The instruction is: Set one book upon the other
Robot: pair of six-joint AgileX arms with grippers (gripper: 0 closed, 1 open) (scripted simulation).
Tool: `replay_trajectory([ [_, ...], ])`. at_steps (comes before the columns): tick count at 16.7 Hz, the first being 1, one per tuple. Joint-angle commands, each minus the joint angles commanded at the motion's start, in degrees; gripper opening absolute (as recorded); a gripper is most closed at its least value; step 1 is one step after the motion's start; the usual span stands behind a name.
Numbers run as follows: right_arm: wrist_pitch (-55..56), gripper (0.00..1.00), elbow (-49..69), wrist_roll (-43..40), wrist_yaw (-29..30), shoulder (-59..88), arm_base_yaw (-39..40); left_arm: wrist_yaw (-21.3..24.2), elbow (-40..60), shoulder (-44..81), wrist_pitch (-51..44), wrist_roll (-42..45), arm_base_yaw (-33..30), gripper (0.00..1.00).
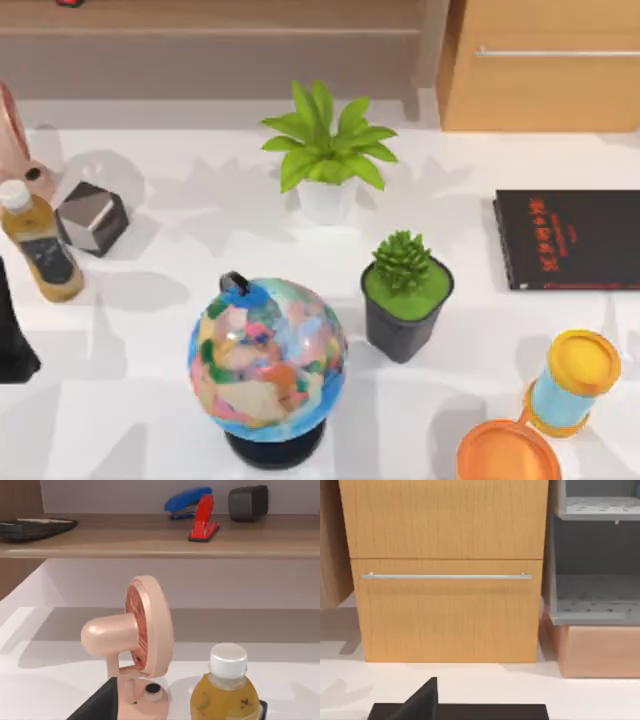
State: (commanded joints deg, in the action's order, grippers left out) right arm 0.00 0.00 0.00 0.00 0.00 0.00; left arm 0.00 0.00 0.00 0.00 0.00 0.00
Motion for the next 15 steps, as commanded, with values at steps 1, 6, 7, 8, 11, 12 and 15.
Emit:
replay_trajectory([
  [1,0.00,1.00,0.00,0.00,0.00,0.00,0.00,0.00,0.00,0.00,0.00,0.00,0.00,1.00],
  [6,2.35,1.00,5.72,-0.05,-1.83,5.99,-1.94,0.00,0.00,0.00,0.00,0.00,0.00,1.00],
  [7,3.44,1.00,8.43,-0.08,-2.67,9.02,-2.84,0.00,0.00,0.00,0.00,0.00,0.00,1.00],
  [8,4.68,1.00,11.53,-0.11,-3.64,12.66,-3.87,0.00,0.00,0.00,0.00,0.00,0.00,1.00],
  [11,9.15,1.00,22.57,-0.22,-7.11,27.12,-7.57,0.00,0.00,0.00,0.00,0.00,0.00,1.00],
  [12,10.82,1.00,26.67,-0.26,-8.40,32.95,-8.96,0.00,0.00,0.00,0.00,0.00,0.00,1.00],
  [15,16.04,1.00,39.61,-0.38,-12.45,52.27,-13.28,0.00,0.00,0.00,0.00,0.00,0.00,1.00],
])
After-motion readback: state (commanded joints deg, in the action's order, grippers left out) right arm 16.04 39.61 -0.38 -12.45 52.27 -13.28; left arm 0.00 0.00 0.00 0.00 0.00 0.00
